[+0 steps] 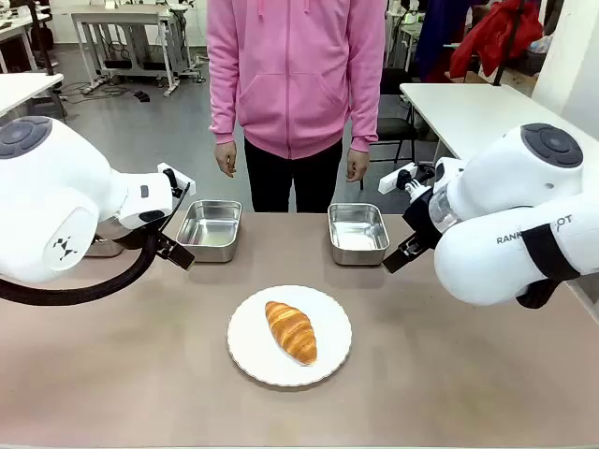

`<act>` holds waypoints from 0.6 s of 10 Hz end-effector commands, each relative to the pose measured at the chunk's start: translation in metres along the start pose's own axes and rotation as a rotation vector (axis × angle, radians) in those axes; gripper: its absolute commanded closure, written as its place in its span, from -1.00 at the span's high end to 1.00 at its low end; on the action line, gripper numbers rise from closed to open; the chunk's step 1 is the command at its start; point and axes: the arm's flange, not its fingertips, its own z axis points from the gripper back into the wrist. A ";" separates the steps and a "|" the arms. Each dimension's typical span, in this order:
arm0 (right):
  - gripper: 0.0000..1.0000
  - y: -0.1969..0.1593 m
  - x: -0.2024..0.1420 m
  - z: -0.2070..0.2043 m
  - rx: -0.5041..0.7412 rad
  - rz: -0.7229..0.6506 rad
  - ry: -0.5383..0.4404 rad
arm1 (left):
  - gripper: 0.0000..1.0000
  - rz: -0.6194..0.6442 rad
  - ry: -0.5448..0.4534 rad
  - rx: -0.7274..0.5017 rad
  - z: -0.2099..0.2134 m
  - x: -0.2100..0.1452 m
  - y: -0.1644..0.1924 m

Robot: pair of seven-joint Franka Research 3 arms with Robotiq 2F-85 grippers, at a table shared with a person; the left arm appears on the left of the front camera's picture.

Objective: Place the bread in the container.
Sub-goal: Place the Butter Roll into the Airtight Container indicated by the human.

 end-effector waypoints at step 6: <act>1.00 0.000 0.000 0.000 0.000 0.000 0.000 | 1.00 0.000 0.000 0.000 0.000 0.000 0.000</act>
